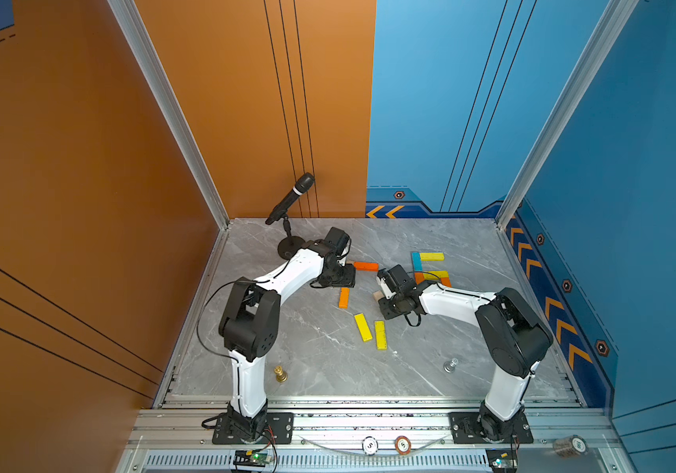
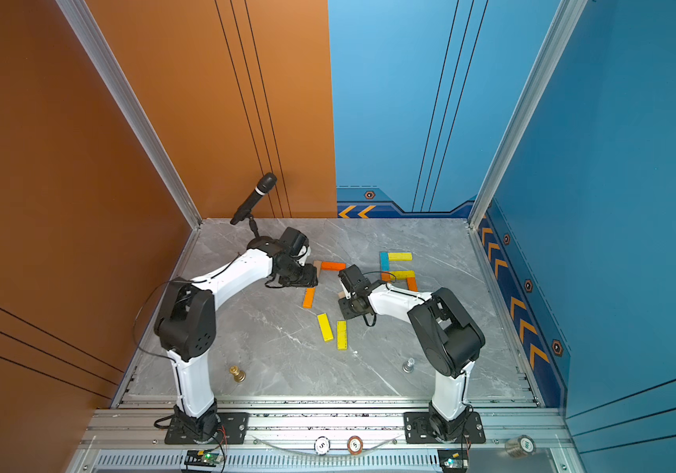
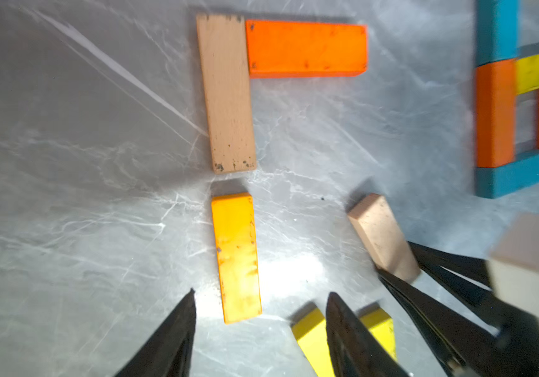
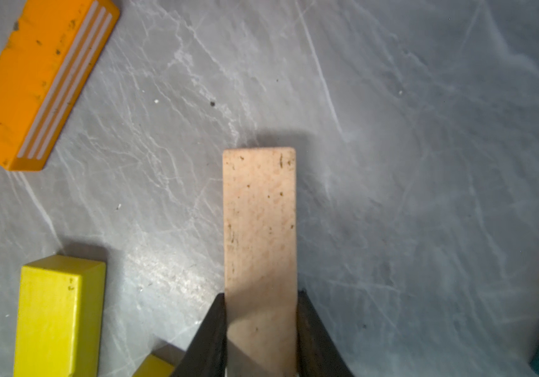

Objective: Assemble the number 6 with building blocks
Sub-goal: Assemble the building block at the center of the board.

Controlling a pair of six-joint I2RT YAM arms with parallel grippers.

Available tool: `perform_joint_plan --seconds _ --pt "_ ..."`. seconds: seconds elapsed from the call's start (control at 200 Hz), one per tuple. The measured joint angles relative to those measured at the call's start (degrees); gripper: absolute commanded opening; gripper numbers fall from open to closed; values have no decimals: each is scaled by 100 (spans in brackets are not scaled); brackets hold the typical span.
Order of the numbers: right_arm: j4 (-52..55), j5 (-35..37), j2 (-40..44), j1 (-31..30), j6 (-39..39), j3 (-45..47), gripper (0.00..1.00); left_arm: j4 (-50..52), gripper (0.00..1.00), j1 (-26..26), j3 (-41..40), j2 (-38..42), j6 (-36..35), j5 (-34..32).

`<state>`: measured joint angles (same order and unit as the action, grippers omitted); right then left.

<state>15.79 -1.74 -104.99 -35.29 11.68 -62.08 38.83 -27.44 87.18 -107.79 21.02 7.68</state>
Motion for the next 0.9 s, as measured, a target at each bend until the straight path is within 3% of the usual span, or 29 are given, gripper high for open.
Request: perform_joint_plan --seconds 0.255,0.581,0.896 --pt "-55 -118 0 0 42 2 35 -15 57 -188 -1108 920 -31 -372" --pt "-55 -120 0 -37 39 2 35 57 53 -487 -1523 629 -70 -684" --pt "-39 -118 0 -68 42 2 34 39 39 -542 -1471 168 -177 -852"
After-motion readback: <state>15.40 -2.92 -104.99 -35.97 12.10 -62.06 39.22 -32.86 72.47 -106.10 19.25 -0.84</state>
